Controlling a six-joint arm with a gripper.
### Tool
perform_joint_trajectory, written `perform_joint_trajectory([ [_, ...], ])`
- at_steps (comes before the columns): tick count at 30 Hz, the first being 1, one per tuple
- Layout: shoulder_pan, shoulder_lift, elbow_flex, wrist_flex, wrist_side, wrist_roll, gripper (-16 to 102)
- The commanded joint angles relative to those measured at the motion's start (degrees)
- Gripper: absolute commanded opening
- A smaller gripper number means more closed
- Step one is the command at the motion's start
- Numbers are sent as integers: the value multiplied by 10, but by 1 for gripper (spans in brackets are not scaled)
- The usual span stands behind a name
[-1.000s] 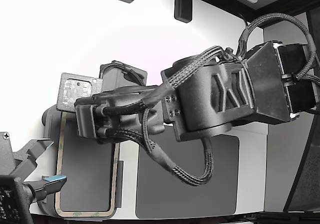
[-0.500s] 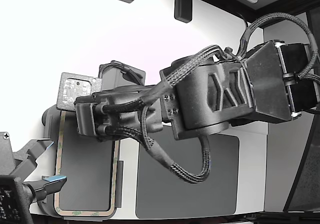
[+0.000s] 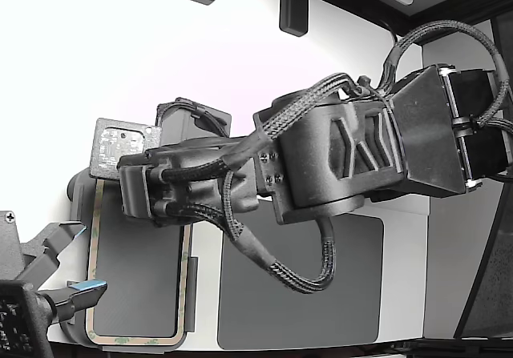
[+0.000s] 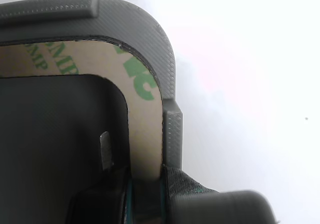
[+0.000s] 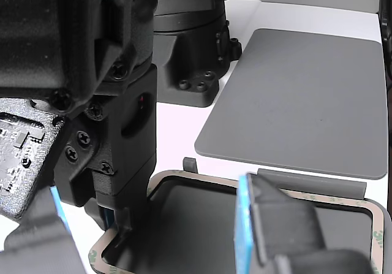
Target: Move top rectangular frame to the holder.
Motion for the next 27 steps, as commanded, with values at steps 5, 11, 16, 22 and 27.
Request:
perform_joint_trajectory([
  [5,-9,11,-17,4,-3,-8,-8],
  [11,-9,4,-30,4,-9,-17,14],
  [16,-9,1,-35,5,-13,-21,45],
  [22,-9,1,-38,9,-14,-21,60],
  [27,-9,1,-43,12,-17,-24,93],
])
